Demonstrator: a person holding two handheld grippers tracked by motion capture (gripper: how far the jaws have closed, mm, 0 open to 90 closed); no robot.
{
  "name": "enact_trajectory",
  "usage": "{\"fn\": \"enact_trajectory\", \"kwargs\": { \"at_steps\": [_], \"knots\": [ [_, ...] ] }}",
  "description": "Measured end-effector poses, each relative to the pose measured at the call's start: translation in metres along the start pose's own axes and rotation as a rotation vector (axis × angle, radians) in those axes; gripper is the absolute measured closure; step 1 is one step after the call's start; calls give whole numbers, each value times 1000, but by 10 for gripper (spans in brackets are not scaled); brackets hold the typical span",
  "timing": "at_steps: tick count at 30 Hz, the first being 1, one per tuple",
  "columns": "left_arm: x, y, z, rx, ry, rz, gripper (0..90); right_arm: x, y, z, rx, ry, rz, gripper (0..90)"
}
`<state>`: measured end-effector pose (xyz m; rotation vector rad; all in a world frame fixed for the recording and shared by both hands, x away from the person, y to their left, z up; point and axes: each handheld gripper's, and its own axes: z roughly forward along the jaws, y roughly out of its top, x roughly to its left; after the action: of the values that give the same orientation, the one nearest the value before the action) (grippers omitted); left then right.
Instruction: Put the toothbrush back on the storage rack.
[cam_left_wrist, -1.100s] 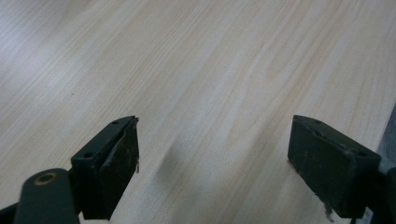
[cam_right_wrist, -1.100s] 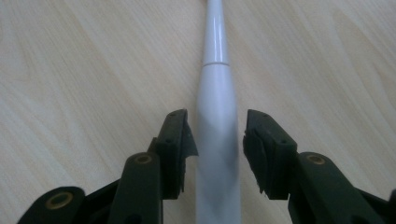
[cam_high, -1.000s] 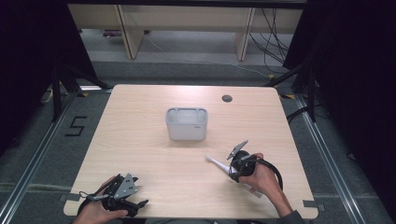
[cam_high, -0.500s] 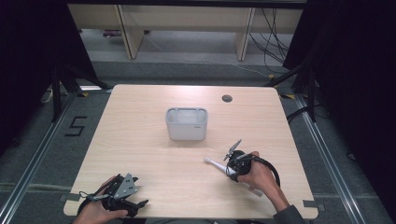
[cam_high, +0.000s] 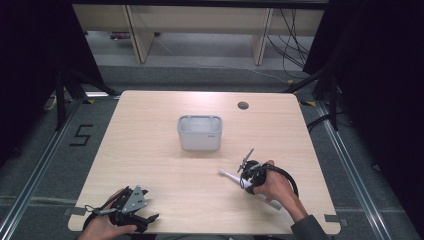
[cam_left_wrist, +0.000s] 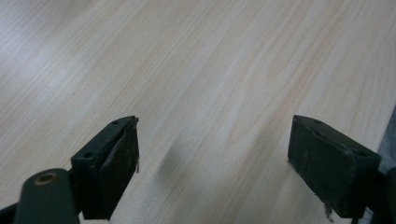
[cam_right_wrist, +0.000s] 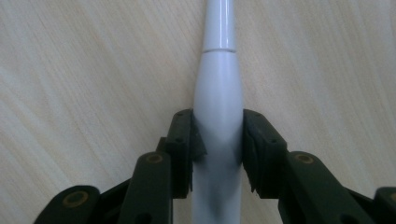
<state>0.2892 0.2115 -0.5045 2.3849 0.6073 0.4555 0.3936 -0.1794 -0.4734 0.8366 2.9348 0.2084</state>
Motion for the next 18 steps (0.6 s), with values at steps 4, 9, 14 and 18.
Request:
{"fn": "enact_trajectory", "kwargs": {
  "at_steps": [4, 9, 14, 18],
  "knots": [
    [1, 0, 0, 3, 1, 17, 163, 1, 3, 0, 31, 7, 1, 662],
    [1, 0, -1, 3, 4, 22, 163, 0, 5, 1, 47, 1, -19, 662],
    [0, 0, 0, 1, -1, 15, 162, 0, 7, 2, 62, 20, -34, 663],
    [0, 1, -1, -2, -1, 12, 163, -2, 9, 3, 87, 6, -44, 664]
  ]
}}
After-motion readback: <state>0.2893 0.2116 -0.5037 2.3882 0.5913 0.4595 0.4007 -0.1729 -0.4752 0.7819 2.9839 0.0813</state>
